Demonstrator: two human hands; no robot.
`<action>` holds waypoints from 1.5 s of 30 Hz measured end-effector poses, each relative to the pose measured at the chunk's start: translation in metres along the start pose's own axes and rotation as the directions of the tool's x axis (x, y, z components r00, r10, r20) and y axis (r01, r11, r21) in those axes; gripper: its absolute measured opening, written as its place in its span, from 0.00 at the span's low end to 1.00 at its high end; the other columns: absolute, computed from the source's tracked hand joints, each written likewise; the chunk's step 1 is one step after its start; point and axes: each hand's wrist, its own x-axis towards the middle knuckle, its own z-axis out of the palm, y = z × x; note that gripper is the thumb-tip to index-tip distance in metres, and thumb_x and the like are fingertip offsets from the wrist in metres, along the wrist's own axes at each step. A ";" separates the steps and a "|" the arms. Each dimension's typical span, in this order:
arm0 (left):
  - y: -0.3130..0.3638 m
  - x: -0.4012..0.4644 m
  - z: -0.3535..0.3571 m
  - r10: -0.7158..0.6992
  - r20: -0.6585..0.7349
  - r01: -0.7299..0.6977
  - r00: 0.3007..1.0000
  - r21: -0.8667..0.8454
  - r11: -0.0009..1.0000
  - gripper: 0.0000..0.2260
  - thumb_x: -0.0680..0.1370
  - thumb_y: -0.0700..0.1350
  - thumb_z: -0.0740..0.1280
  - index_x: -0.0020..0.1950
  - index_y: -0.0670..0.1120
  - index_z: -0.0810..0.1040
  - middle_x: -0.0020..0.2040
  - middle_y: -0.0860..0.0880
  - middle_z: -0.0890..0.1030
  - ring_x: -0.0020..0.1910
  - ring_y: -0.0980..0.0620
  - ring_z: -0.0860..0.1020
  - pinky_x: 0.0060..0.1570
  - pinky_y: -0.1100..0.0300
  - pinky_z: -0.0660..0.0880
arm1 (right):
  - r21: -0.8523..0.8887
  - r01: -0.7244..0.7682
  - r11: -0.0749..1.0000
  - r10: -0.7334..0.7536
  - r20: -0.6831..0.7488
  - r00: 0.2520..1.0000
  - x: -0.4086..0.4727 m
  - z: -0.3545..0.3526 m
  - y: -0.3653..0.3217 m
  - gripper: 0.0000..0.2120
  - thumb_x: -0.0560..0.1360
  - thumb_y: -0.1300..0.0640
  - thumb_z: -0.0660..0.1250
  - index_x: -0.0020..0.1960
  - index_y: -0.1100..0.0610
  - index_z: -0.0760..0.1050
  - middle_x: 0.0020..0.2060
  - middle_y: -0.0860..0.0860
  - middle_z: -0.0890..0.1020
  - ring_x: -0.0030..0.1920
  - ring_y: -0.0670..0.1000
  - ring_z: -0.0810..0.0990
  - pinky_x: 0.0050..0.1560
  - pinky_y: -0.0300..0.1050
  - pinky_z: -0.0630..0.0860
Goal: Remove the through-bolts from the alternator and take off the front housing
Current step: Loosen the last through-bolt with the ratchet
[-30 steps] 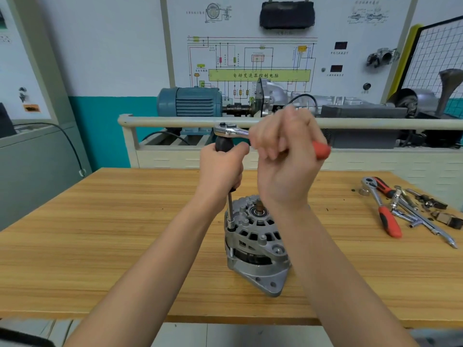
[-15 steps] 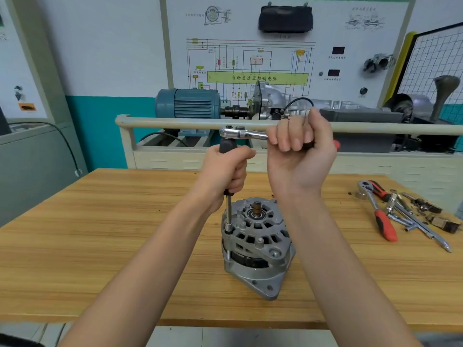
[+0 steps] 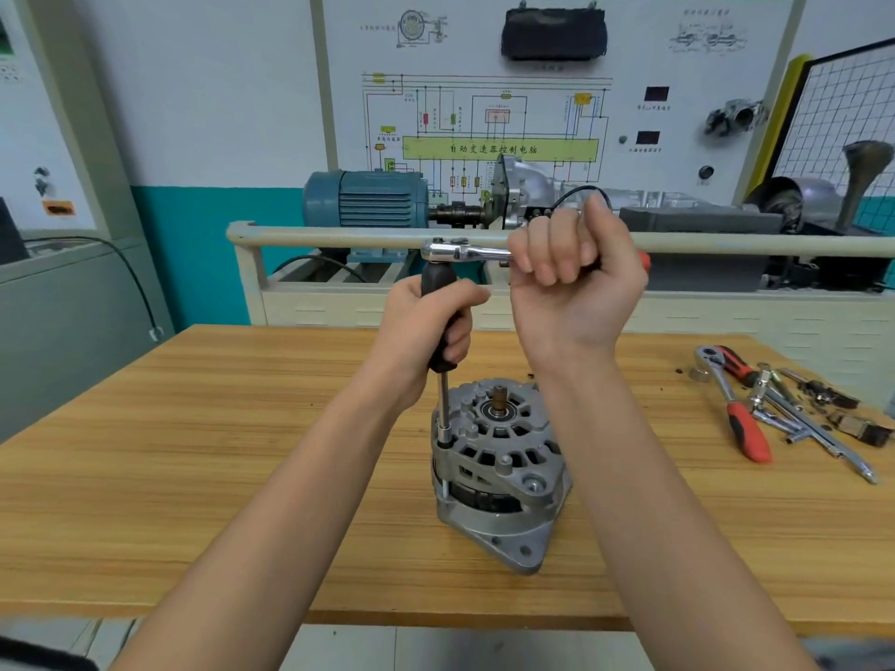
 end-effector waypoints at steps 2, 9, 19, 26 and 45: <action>0.003 0.002 0.000 -0.026 0.119 0.030 0.993 -0.030 0.999 0.14 0.72 0.39 0.67 0.30 0.44 0.66 0.21 0.49 0.65 0.19 0.52 0.62 0.23 0.63 0.62 | 0.258 -0.116 0.959 0.140 -0.078 0.987 0.009 -0.011 0.000 0.22 0.77 0.60 0.57 0.23 0.55 0.65 0.17 0.48 0.64 0.19 0.46 0.62 0.24 0.38 0.63; 0.004 0.006 0.006 -0.123 0.160 0.126 0.979 -0.008 0.992 0.22 0.77 0.38 0.64 0.25 0.48 0.61 0.19 0.53 0.58 0.17 0.56 0.54 0.20 0.68 0.53 | 0.422 -0.095 0.902 0.221 -0.260 0.940 0.016 -0.019 0.002 0.24 0.79 0.60 0.56 0.24 0.55 0.63 0.18 0.47 0.62 0.19 0.46 0.61 0.22 0.38 0.62; -0.003 0.005 0.026 0.013 -0.371 0.035 0.928 0.124 0.992 0.17 0.74 0.39 0.66 0.30 0.48 0.61 0.25 0.50 0.61 0.22 0.54 0.58 0.20 0.67 0.56 | -0.593 0.454 0.665 -0.311 0.333 0.890 -0.033 0.023 0.014 0.15 0.75 0.62 0.59 0.31 0.55 0.63 0.26 0.49 0.68 0.26 0.52 0.64 0.30 0.50 0.61; -0.004 0.001 0.016 0.036 -0.190 -0.020 0.981 0.085 0.996 0.17 0.73 0.34 0.66 0.30 0.46 0.63 0.23 0.49 0.62 0.20 0.53 0.58 0.22 0.64 0.57 | 0.013 -0.005 1.000 0.005 -0.025 1.000 0.001 -0.007 -0.004 0.22 0.77 0.62 0.57 0.24 0.55 0.66 0.19 0.48 0.65 0.21 0.47 0.62 0.27 0.40 0.64; -0.003 0.005 0.027 -0.026 -0.333 0.064 0.943 0.104 0.993 0.17 0.72 0.35 0.63 0.29 0.48 0.60 0.23 0.51 0.59 0.21 0.53 0.56 0.22 0.65 0.54 | -0.459 0.398 0.794 -0.312 0.254 0.915 -0.029 0.017 0.009 0.14 0.75 0.64 0.58 0.32 0.54 0.66 0.23 0.48 0.67 0.25 0.50 0.63 0.31 0.47 0.61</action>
